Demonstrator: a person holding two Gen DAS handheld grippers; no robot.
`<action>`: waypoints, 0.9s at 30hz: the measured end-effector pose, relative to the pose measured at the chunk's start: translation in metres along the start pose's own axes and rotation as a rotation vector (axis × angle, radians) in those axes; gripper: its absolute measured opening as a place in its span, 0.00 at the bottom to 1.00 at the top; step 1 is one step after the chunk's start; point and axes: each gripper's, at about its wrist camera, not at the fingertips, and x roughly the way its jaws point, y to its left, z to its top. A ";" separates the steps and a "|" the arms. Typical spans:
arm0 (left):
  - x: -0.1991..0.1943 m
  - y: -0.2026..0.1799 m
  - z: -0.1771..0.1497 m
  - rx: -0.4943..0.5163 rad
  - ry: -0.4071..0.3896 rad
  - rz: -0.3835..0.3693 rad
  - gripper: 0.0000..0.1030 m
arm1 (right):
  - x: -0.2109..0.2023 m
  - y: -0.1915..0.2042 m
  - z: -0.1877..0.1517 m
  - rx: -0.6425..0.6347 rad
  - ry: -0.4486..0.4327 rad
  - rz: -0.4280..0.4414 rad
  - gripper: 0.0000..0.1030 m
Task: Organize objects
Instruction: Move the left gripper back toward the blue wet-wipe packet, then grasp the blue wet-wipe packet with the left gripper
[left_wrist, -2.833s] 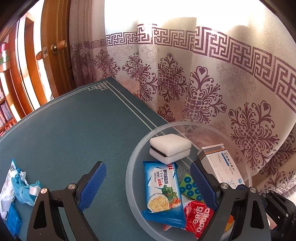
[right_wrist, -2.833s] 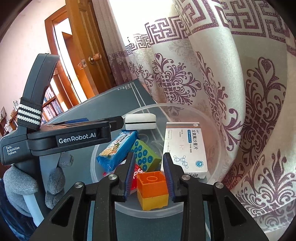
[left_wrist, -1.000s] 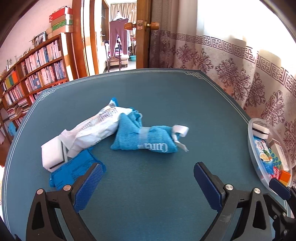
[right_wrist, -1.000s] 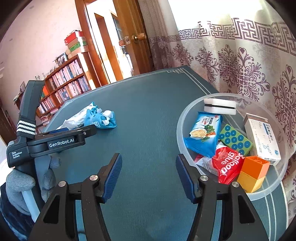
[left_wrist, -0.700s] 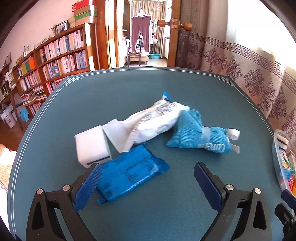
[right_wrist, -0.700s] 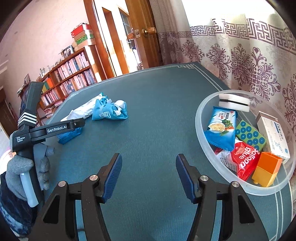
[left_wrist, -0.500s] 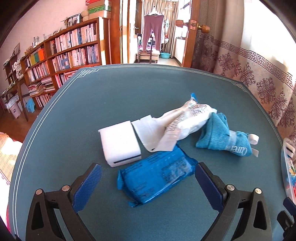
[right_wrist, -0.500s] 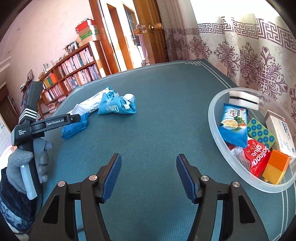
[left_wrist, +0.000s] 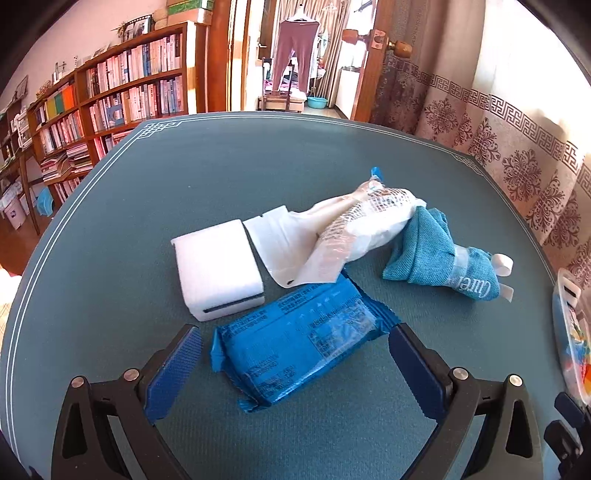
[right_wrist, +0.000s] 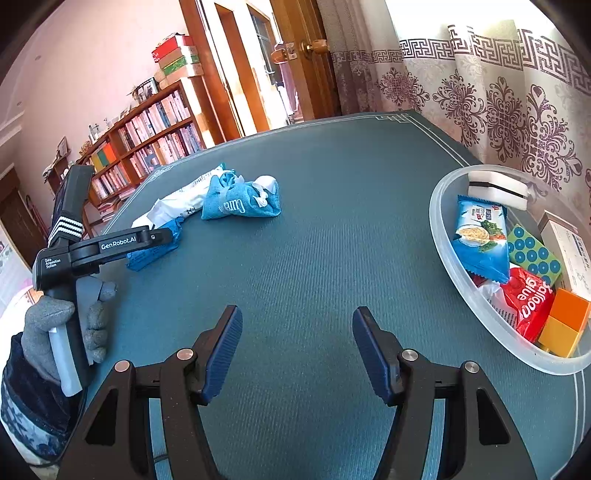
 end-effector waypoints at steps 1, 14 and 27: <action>0.000 -0.004 -0.001 0.008 0.004 -0.014 1.00 | 0.000 -0.001 0.000 0.002 0.000 0.001 0.62; -0.011 -0.039 -0.013 0.123 0.006 -0.097 1.00 | 0.001 -0.008 0.000 0.017 -0.003 0.005 0.62; 0.018 -0.041 -0.001 0.147 0.036 -0.008 0.94 | 0.008 -0.008 -0.001 0.014 0.015 0.005 0.62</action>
